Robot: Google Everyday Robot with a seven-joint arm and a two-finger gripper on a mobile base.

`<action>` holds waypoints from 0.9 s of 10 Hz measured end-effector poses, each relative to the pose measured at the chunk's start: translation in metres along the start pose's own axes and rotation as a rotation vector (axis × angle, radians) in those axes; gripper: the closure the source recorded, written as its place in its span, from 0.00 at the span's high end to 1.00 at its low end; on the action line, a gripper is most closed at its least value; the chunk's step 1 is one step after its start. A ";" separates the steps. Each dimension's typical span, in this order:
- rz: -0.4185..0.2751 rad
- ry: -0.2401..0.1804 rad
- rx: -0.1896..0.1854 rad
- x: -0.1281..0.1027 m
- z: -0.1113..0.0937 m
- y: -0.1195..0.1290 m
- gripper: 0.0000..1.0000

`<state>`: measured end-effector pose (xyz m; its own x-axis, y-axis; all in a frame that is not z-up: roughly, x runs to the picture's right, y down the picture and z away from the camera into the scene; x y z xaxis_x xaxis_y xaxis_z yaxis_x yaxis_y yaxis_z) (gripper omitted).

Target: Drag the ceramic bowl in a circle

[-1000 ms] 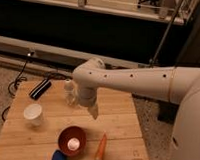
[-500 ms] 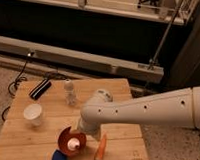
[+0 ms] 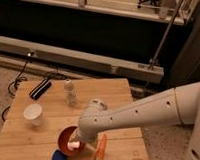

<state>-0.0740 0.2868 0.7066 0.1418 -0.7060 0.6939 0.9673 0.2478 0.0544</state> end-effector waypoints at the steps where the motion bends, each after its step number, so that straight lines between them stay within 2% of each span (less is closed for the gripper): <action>1: 0.019 -0.002 -0.011 0.004 0.007 0.001 0.50; 3: 0.064 -0.003 -0.043 0.016 0.021 0.006 0.28; 5: 0.088 0.007 -0.071 0.026 0.024 0.004 0.10; 6: 0.096 0.026 -0.089 0.034 0.021 -0.001 0.02; 7: 0.104 0.048 -0.095 0.043 0.016 -0.007 0.00; 9: 0.129 0.125 -0.122 0.077 -0.005 -0.026 0.00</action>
<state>-0.0876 0.2228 0.7546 0.2834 -0.7524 0.5947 0.9568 0.2642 -0.1217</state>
